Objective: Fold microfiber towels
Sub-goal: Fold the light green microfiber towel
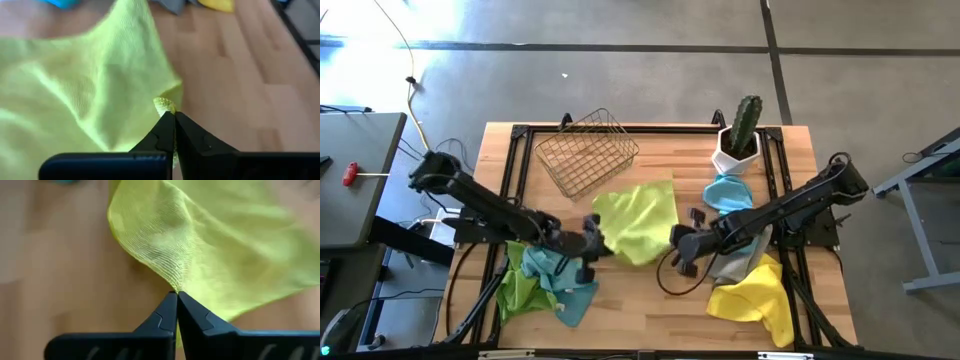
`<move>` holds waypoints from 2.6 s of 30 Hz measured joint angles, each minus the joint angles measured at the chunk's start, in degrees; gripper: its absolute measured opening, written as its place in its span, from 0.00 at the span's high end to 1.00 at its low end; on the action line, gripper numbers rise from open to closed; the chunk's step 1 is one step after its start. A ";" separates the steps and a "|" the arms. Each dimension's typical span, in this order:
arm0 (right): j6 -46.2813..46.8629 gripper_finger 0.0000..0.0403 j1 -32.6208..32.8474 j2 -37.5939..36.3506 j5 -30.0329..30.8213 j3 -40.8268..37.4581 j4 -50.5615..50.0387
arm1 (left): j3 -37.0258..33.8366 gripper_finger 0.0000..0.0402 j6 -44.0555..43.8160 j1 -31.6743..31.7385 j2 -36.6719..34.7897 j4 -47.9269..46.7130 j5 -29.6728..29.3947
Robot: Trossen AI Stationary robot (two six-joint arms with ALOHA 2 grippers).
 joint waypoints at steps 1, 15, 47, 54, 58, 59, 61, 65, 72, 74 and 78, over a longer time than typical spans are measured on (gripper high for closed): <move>1.67 1.00 0.36 0.02 -3.28 0.00 -0.84 | 0.00 1.00 -1.17 -1.01 1.88 1.73 0.99; -1.91 1.00 -0.01 0.15 -15.51 -0.02 -5.74 | -0.02 1.00 -12.78 -6.28 9.05 11.24 4.61; -28.18 0.99 -18.60 8.50 -0.30 -0.09 -3.11 | -0.04 1.00 -2.41 5.12 7.82 -13.45 -21.02; -30.47 0.93 -20.33 8.50 -0.49 -0.09 -1.18 | -0.04 1.00 1.09 5.08 10.27 -13.07 -25.60; -30.49 0.89 -21.13 8.50 -0.83 -0.09 -1.23 | -0.11 1.00 2.34 5.09 10.56 -13.18 -27.90; -30.49 0.88 -21.28 8.50 -0.85 -0.09 -1.25 | -0.11 1.00 2.64 5.09 10.56 -13.19 -27.90; -30.49 0.85 -21.32 8.50 -0.89 -0.09 -1.23 | -0.11 1.00 2.78 5.09 10.56 -13.24 -28.38; -30.08 0.80 -21.34 8.50 -3.04 -0.09 -1.23 | -0.11 1.00 3.60 5.09 10.56 -13.24 -29.34; -26.55 0.73 -21.32 8.85 -3.76 -0.09 -1.12 | -0.11 1.00 3.77 5.09 10.54 -13.29 -30.40; -26.43 0.73 -21.31 9.41 -3.77 -0.09 -0.57 | -0.12 1.00 3.62 5.09 10.54 -13.27 -29.93; -26.33 0.73 -20.70 9.94 -3.76 -0.09 -0.64 | -0.15 0.95 1.92 5.09 10.54 -13.63 -29.81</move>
